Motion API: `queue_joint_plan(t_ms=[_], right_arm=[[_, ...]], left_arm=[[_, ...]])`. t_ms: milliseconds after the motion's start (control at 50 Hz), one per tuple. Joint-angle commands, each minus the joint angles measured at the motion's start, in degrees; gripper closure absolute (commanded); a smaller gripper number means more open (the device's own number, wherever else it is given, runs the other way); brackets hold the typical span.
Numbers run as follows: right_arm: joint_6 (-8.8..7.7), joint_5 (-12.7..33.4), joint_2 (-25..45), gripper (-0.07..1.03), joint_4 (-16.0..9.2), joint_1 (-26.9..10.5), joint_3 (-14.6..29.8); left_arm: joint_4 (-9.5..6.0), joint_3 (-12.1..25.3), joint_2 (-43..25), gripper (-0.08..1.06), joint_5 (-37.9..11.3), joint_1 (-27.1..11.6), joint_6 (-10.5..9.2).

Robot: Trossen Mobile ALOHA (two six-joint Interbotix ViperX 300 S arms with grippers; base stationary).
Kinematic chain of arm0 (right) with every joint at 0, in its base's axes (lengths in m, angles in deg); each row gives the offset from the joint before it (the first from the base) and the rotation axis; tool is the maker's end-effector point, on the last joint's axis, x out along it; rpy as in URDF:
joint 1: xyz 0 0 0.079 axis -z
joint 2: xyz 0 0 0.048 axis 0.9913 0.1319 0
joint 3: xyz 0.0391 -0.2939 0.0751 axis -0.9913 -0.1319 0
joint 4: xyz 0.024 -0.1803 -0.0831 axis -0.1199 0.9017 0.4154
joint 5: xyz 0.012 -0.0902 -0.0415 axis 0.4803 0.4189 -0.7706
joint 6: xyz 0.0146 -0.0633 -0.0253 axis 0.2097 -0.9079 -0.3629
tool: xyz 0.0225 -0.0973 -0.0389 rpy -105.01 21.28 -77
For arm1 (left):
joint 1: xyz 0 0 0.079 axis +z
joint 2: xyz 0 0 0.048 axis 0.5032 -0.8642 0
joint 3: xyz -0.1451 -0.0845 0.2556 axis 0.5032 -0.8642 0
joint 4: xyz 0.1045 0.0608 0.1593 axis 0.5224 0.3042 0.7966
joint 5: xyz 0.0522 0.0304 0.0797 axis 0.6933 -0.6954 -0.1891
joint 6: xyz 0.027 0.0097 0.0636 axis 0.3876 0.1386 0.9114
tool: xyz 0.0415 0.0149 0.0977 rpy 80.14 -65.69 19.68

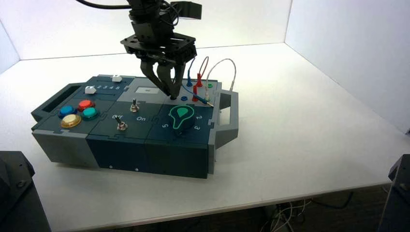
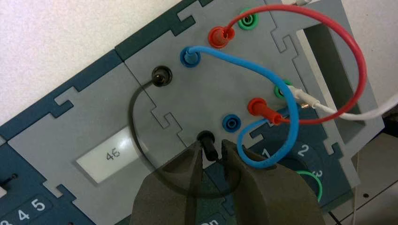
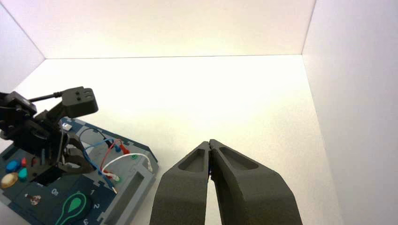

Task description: Pull the black wire.

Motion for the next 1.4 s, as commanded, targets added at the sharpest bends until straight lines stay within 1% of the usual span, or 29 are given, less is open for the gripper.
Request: queue_joint_plan(t_ms=[20,260,740,800,860,920,980,1260,1400], right_arm=[[0.09,-0.79,0.35,0.99,-0.18,0.09,0.79],[0.09,-0.79,0.35,0.99,-0.18,0.09,0.79],[0.09,-0.88,0.35,0.99,-0.18,0.00,0.79],[0.09,-0.97,0.35,0.99,-0.18,0.09,0.79],[0.09,-0.88,0.35,0.99,0.00,0.09,0.88],[0.09,-0.88,0.35,0.99,-0.18,0.09,0.79],[0.09,-0.88,0.35,0.99,-0.18,0.09,0.79],[0.09,-0.88,0.35,0.99,0.00,0.09,0.79],[0.09,-0.97,0.35,0.99,-0.18,0.09,0.79]], left_arm=[[-0.18,1.49,0.70,0.72,0.35,-0.18,0.26],[0.00,2.55,0.53,0.72,0.70,-0.18,0.53],[0.00,2.29,0.53,0.73,0.35,-0.18,0.53],[0.00,2.20,0.53,0.77,0.44,-0.18,0.53],[-0.09,2.20,0.53,0.84,0.26,-0.18,0.53],[0.00,2.20,0.53,0.94,0.26,-0.18,0.53],[-0.09,2.20,0.53,1.00,0.35,-0.18,0.53],[-0.09,2.46,0.62,1.01,0.09,-0.18,-0.09],[-0.09,3.43,1.23,1.01,-1.49,-0.18,-0.26]])
